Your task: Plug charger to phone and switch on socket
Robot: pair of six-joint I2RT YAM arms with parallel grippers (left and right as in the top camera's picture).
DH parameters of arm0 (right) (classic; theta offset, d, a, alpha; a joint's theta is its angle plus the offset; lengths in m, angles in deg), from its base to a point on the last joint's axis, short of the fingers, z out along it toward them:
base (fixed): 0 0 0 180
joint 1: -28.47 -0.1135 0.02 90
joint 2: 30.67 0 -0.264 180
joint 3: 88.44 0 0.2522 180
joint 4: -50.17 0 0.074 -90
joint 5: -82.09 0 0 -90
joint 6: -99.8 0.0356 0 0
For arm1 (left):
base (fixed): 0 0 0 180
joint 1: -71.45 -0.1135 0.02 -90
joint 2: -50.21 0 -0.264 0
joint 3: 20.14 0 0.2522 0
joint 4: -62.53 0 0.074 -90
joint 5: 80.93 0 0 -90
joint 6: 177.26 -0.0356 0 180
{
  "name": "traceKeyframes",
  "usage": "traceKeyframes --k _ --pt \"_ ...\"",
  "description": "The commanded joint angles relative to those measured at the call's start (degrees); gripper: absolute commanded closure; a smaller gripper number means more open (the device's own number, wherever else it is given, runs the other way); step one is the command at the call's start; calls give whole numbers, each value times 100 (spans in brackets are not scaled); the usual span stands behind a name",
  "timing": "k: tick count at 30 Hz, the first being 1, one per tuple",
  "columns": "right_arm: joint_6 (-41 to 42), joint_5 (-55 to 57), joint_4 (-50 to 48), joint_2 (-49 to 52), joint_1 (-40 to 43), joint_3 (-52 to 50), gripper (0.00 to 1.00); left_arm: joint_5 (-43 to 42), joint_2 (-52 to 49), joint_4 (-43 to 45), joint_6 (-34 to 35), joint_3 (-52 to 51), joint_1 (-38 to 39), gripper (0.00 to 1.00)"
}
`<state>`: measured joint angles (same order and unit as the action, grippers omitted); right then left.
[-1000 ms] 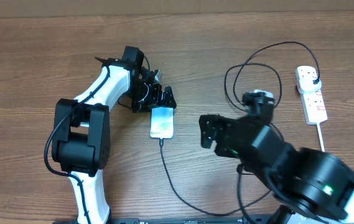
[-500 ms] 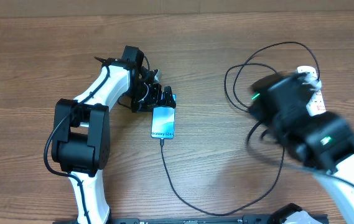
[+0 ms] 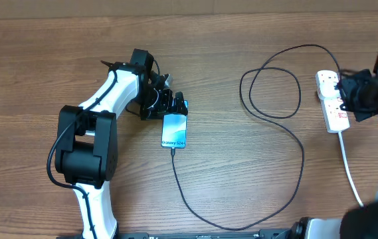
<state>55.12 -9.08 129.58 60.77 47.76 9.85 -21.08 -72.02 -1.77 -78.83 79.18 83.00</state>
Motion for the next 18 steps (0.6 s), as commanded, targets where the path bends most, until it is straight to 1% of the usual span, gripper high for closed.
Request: traceKeyframes --k 1,6,7,10,13,15,18 --pt "-238 -280 -107 627 262 348 96 1279 -675 184 -70 -387 -70 0" --pt "-586 -258 -343 1604 468 654 96 1276 -675 726 -66 -387 -70 0" --pt "-643 -251 -407 1703 485 667 96 1244 -675 885 -13 -387 -70 0" --pt "-638 -142 -538 1856 522 671 96 1091 -675 1051 525 -387 -55 0" --pt "-640 -120 -584 1884 592 671 96 1106 -675 1281 579 -387 -55 0" --pt "-640 -76 -608 1884 643 671 96 1075 -675 1191 581 -387 -55 0" --pt "-643 -11 -638 1884 741 671 96 872 -675 619 634 -380 -57 0"
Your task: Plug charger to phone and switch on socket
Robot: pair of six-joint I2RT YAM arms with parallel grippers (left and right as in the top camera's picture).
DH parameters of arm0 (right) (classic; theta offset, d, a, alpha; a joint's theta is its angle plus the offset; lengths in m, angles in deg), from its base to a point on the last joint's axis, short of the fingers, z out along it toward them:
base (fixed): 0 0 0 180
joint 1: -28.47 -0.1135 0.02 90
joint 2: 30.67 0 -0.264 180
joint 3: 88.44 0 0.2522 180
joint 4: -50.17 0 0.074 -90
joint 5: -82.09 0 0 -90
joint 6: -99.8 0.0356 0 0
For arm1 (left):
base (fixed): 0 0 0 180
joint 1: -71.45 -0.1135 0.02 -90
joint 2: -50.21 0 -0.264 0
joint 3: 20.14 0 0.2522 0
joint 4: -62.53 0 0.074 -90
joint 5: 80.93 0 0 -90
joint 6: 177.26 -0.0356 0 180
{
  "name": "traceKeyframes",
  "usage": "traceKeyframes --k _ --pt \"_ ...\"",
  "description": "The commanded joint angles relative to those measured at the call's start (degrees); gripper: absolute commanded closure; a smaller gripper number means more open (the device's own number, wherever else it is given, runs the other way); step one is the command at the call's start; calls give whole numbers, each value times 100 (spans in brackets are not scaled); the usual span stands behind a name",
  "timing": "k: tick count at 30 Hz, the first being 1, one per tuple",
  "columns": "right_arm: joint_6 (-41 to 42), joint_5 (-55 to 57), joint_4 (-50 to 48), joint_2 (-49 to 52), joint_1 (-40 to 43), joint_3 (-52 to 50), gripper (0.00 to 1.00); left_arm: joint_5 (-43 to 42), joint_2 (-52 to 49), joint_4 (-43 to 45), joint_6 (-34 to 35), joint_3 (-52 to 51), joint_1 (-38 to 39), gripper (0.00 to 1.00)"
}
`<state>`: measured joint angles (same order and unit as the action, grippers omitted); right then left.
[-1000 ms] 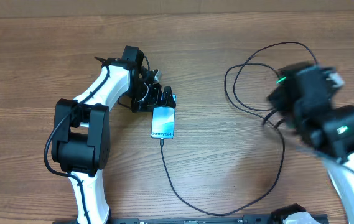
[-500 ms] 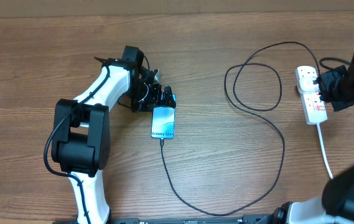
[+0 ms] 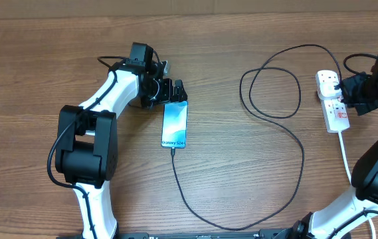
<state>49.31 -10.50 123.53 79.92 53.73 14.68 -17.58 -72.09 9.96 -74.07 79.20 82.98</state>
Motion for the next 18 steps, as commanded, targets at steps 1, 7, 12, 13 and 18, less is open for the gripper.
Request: traceKeyframes --k 1,7,12,13,18 --pt "-61 142 -33 -31 179 188 96 564 -651 -623 160 -363 -79 0" --pt "-85 149 -107 -26 280 188 96 1185 -70 -1261 -166 -356 -138 0" --pt "-81 254 -175 79 278 188 96 1508 1318 -1823 -232 -356 -61 0" --pt "-81 251 -195 133 278 188 96 1510 1674 -1897 -249 -356 -22 0" --pt "-105 227 -243 339 278 188 96 1768 3480 -2105 -243 -380 437 0"
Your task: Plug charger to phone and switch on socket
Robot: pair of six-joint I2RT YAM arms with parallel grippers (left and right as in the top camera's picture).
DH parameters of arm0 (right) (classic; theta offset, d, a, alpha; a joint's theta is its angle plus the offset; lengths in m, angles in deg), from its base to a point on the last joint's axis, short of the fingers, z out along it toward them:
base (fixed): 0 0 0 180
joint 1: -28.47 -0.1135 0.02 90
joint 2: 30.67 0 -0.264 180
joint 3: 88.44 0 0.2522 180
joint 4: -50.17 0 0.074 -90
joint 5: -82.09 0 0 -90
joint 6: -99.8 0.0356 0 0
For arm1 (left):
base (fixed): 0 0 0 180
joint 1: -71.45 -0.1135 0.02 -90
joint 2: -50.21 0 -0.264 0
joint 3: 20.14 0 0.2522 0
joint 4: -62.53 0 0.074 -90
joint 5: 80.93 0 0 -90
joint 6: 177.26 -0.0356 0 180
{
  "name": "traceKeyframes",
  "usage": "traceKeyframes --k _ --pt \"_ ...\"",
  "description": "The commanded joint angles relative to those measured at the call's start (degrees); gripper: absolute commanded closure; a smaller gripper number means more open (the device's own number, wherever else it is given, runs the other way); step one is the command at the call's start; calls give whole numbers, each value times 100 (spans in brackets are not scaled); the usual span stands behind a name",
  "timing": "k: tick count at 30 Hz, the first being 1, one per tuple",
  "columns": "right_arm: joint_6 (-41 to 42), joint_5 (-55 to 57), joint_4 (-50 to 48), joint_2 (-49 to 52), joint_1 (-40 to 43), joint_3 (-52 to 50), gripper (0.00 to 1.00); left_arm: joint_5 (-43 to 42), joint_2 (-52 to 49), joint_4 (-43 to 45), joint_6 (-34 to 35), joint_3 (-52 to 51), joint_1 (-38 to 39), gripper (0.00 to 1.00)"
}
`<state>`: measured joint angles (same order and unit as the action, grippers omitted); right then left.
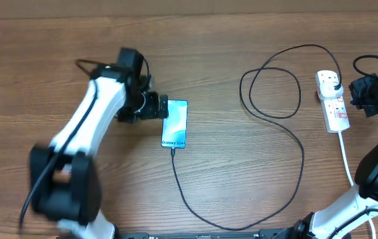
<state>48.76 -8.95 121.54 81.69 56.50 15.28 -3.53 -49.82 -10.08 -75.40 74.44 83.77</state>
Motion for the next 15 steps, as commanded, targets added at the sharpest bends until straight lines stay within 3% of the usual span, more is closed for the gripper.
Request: traceKeyframes --k 1,9,15 --pt "-50 50 -74 190 0 129 96 503 1539 -140 -92 94 490 0" --pt "-92 -166 -431 409 -24 129 96 2310 3532 -841 850 94 1674 0" --pt "-94 -262 -605 586 -46 129 96 2791 4393 -1569 1300 94 1786 0"
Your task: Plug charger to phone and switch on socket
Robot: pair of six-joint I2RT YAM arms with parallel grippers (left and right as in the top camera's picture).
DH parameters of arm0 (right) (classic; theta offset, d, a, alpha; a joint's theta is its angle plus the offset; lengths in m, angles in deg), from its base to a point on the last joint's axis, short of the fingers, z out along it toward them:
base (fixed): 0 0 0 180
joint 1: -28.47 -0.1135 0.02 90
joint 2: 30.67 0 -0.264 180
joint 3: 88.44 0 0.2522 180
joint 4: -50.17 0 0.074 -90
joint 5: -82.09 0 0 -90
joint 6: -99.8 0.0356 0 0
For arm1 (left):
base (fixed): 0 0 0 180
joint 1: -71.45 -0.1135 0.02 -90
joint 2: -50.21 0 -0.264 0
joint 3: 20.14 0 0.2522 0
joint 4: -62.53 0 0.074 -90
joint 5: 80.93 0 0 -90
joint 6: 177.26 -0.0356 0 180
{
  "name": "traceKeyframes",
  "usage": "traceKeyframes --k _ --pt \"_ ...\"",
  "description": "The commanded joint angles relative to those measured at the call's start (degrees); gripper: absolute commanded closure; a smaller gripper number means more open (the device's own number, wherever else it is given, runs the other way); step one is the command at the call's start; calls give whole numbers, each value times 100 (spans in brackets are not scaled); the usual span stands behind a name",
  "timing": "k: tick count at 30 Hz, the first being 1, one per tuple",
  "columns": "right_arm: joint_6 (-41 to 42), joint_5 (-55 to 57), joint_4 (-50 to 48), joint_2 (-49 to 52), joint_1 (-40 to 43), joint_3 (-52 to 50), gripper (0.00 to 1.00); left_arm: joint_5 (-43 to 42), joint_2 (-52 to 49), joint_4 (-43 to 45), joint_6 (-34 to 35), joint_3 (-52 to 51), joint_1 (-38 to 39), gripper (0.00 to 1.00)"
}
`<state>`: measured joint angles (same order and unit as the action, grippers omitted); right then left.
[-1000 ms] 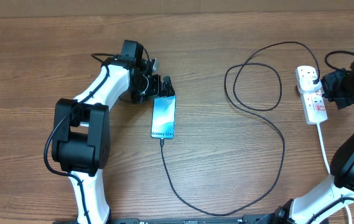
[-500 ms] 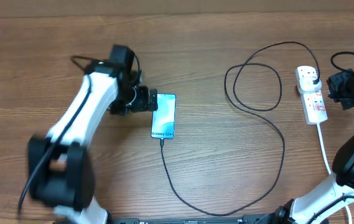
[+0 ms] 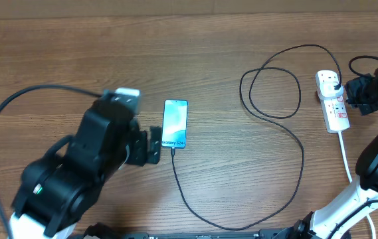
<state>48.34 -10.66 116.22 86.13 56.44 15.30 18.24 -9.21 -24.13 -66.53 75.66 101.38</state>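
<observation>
The phone (image 3: 175,124) lies flat on the wooden table, its blue screen up. The black charger cable (image 3: 189,199) is plugged into the phone's near end, runs around in a wide loop and ends at a plug in the white socket strip (image 3: 335,109) at the right. My left gripper (image 3: 150,145) sits low, just left of the phone's near corner and apart from it, its jaws parted and empty. Just right of the strip's far end, my right gripper (image 3: 356,93) looks shut and holds nothing.
The cable forms a big loop (image 3: 272,83) in the middle right of the table. A white lead (image 3: 349,166) runs from the strip toward the near edge. The left arm's bulk covers the near left of the table.
My left arm has pulled back toward the near left; its gripper was beside the phone's far end and now sits by the near left corner. The right gripper has barely moved.
At first my left gripper was at the phone's far end and my right gripper was over the socket strip. Then the left gripper stood off the phone and the right one drew off to the strip's right. Now both are clear, and the phone stays plugged.
</observation>
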Motion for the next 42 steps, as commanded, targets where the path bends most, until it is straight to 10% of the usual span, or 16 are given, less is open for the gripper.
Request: traceKeyframes --k 1,42 --pt "-50 -142 -107 179 -48 127 96 658 452 -251 417 -28 24 0" --pt "-267 -334 179 730 -796 391 96 772 1626 -960 415 -28 -1134 0"
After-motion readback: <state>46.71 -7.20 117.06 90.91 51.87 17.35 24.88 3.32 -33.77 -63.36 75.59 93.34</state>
